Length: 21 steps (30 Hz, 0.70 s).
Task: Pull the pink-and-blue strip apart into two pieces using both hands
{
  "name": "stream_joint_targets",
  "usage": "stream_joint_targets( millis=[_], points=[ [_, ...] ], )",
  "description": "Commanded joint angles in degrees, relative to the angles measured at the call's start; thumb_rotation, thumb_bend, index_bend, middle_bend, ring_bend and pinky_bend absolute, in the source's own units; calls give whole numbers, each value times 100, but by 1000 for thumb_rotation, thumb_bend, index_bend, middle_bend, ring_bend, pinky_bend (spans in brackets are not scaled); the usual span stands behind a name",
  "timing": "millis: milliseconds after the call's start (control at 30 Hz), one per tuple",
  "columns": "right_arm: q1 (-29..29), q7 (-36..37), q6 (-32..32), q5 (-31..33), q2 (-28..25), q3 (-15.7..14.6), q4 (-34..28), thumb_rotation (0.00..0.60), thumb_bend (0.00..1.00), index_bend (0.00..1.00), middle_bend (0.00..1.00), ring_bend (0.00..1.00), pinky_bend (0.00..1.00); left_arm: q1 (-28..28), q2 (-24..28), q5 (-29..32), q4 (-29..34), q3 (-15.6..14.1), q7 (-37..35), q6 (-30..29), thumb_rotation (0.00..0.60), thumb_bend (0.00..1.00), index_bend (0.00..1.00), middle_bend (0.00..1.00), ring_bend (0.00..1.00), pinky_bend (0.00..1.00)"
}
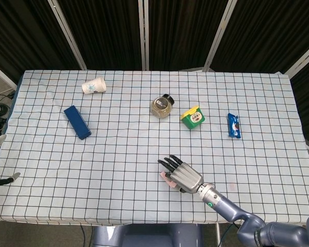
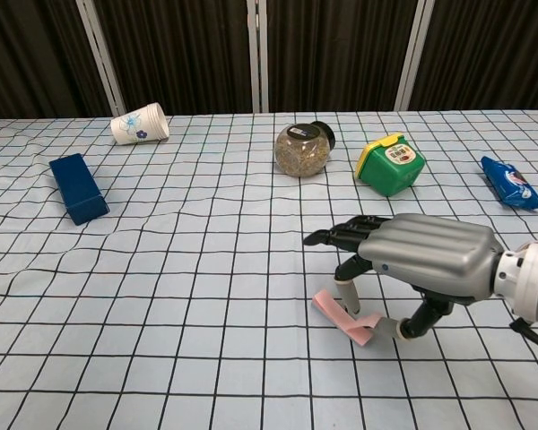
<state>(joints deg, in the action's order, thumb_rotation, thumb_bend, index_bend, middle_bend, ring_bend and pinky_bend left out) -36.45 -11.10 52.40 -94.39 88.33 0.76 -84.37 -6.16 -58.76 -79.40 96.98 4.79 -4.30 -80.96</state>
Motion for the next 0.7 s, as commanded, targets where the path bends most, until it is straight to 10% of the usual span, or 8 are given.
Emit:
stream_joint_targets(
  millis=[33, 700],
  points=[
    [-11, 29, 21, -7, 4, -25, 17, 600, 307, 549, 15, 0, 0, 1, 1, -1, 0, 3, -5, -6, 600, 0, 0, 0, 0, 0],
    [-74, 463, 342, 26, 66, 24, 103, 600, 466, 698, 79, 0, 0, -22, -3, -3, 0, -17, 0, 47, 600, 0, 0, 0, 0, 0]
  ],
)
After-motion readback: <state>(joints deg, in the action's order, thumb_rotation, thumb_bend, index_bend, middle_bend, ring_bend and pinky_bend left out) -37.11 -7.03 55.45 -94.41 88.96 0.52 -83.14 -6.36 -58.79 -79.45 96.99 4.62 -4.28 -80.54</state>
